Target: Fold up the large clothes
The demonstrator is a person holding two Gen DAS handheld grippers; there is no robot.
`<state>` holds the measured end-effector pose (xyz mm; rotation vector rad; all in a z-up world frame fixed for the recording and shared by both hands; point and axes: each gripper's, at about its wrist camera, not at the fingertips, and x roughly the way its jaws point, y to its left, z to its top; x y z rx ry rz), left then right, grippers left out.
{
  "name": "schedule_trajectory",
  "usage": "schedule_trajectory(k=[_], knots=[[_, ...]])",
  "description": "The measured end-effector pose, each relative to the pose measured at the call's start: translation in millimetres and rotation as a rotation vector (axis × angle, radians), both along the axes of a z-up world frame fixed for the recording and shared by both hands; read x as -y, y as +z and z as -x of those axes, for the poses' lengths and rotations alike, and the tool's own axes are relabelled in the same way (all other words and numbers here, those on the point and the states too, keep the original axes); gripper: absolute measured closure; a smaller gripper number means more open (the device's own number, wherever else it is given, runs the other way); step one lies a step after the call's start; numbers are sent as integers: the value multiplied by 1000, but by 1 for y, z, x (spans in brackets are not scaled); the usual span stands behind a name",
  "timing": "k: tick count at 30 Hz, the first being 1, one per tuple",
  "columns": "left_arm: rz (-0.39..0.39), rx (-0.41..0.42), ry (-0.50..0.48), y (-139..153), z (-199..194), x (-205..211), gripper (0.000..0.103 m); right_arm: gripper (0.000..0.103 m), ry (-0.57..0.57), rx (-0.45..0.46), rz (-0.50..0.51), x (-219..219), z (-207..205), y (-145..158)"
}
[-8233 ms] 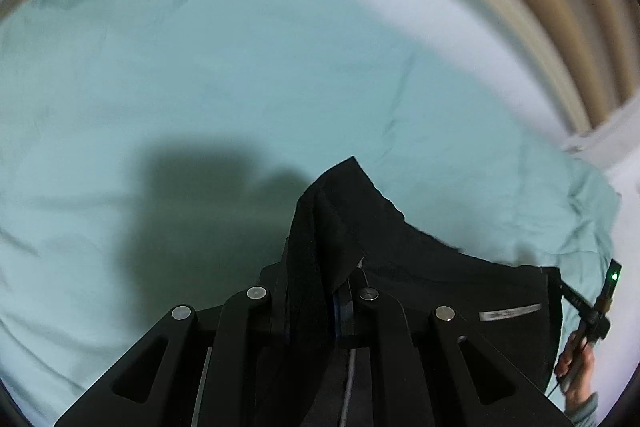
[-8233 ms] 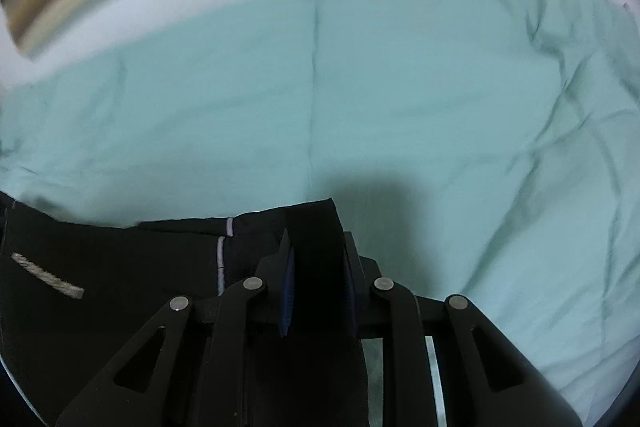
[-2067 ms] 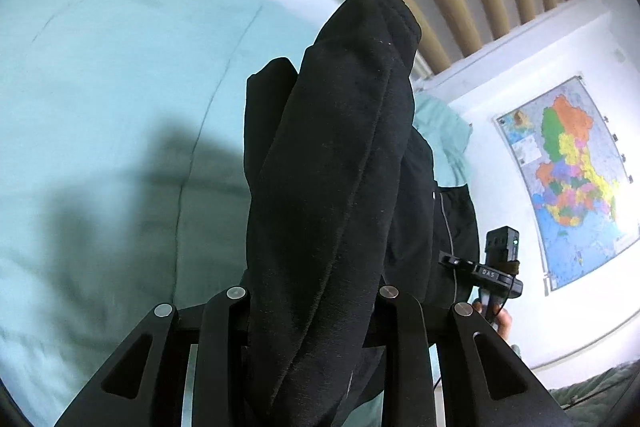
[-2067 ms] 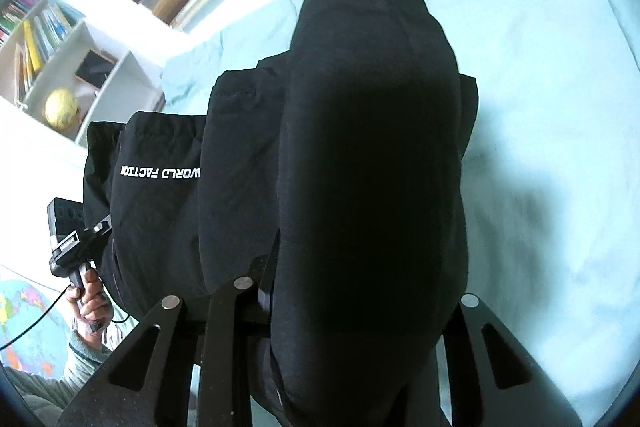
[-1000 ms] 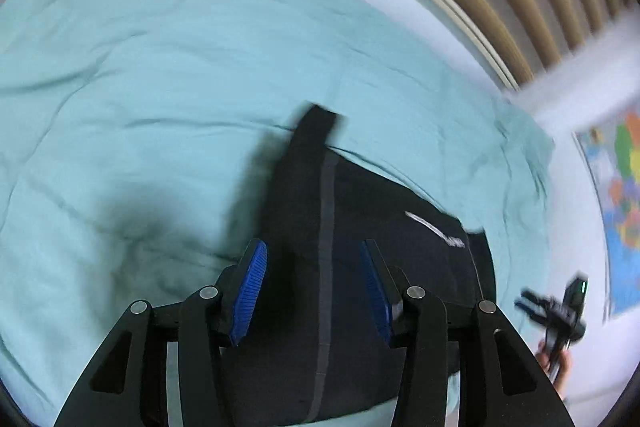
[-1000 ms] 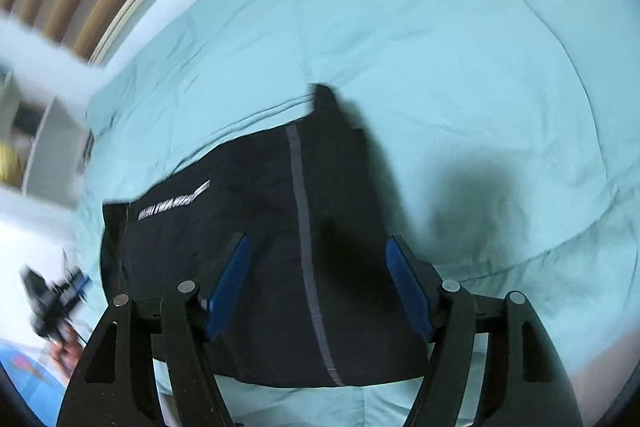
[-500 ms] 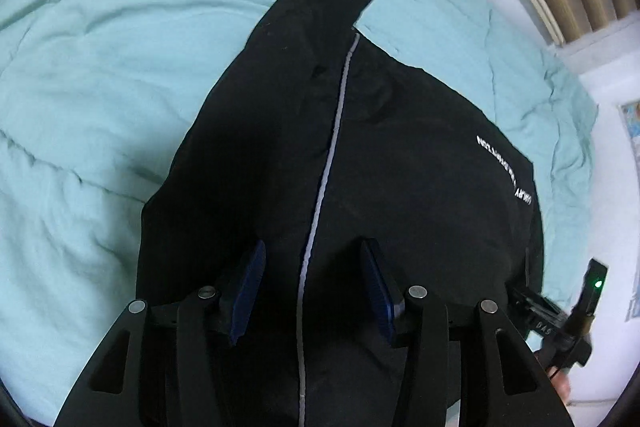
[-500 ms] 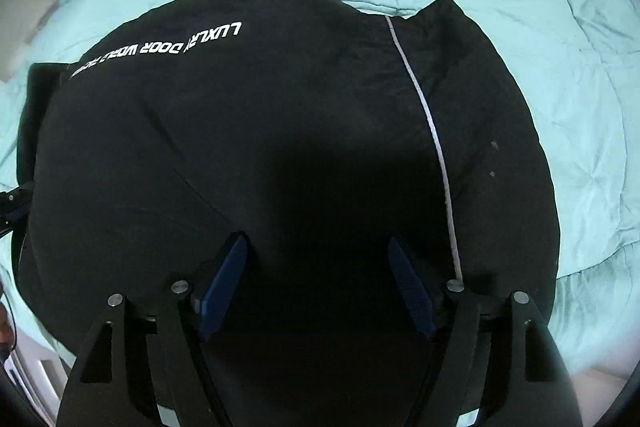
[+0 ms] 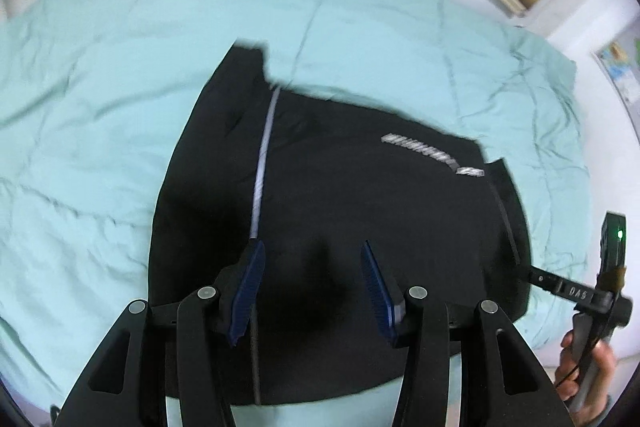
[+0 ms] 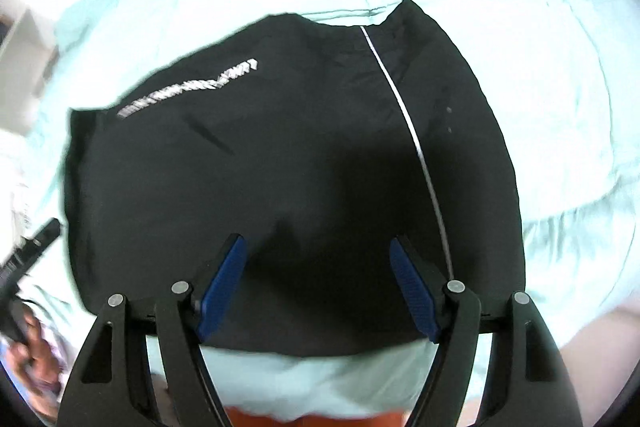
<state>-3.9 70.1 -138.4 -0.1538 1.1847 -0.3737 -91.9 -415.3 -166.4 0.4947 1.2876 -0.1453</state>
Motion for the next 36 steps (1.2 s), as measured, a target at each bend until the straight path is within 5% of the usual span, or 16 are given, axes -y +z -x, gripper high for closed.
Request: schedule_trajectory(k=[7, 17, 26, 36], knots=[[-3, 131, -33, 67, 17, 13, 51, 26, 6, 95, 40, -27, -5, 64], [-195, 319, 6, 162, 46, 38, 42, 26, 38, 202, 117, -40, 12, 135], [-293, 336, 35, 183, 78, 56, 42, 26, 69, 248, 161, -60, 27, 163], [-297, 365, 41, 187, 95, 69, 42, 26, 108, 275, 228, -79, 32, 170]])
